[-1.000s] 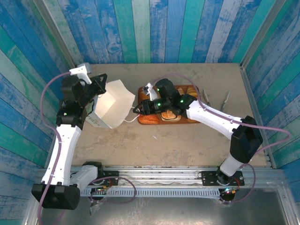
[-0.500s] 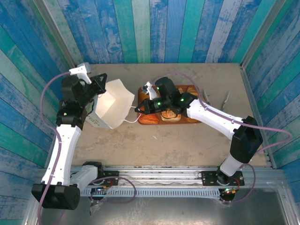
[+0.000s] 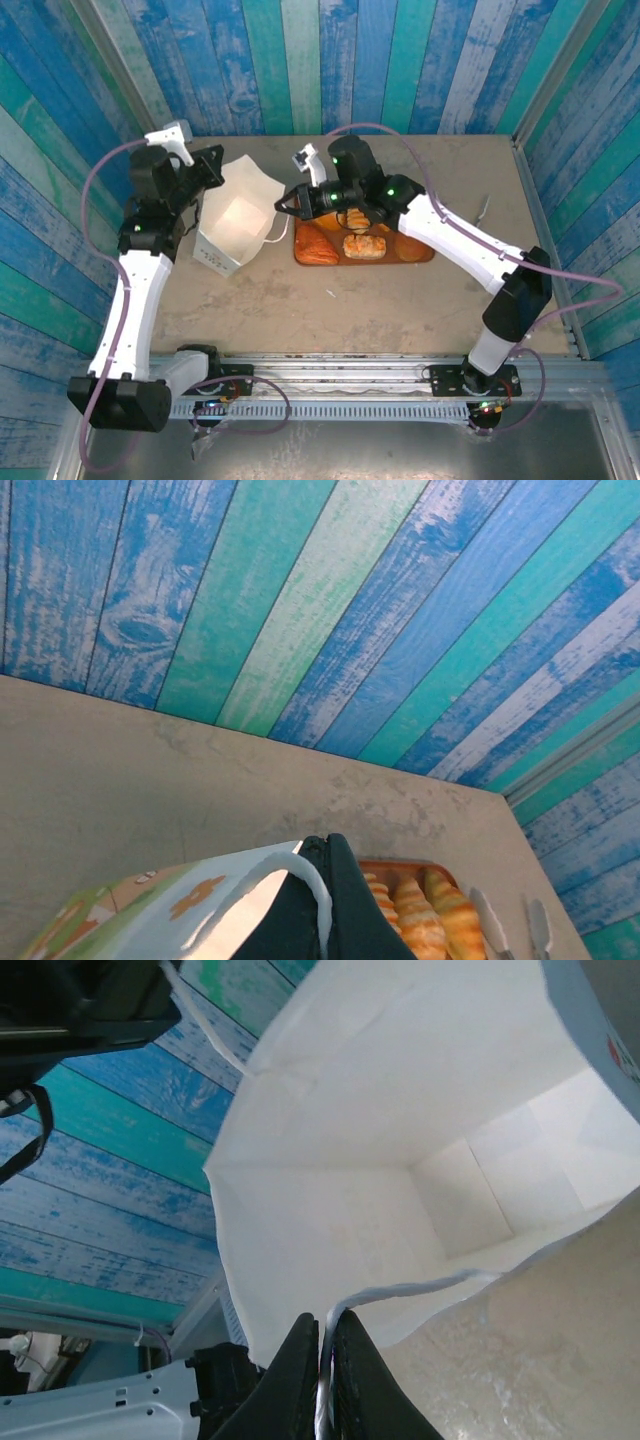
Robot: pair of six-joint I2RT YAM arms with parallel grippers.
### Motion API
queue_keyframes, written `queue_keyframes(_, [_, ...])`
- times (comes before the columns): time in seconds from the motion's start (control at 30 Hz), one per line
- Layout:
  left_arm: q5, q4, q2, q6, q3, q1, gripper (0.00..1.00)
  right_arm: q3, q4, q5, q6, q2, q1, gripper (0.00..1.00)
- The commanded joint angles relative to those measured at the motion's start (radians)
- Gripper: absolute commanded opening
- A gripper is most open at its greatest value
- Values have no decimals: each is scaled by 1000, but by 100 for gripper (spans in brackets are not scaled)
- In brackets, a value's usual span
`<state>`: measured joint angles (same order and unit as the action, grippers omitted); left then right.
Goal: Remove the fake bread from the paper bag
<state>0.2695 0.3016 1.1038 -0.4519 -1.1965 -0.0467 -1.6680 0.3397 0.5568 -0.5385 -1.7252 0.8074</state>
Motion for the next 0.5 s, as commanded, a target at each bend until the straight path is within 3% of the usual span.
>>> queue_keyframes(0.0, [-49, 9, 66, 57, -49, -1, 0, -65, 67, -14, 51, -60, -13, 10])
queue_keyframes(0.47, [-46, -87, 337, 77, -203, 13, 1, -283, 104, -50, 69, -198, -63, 10])
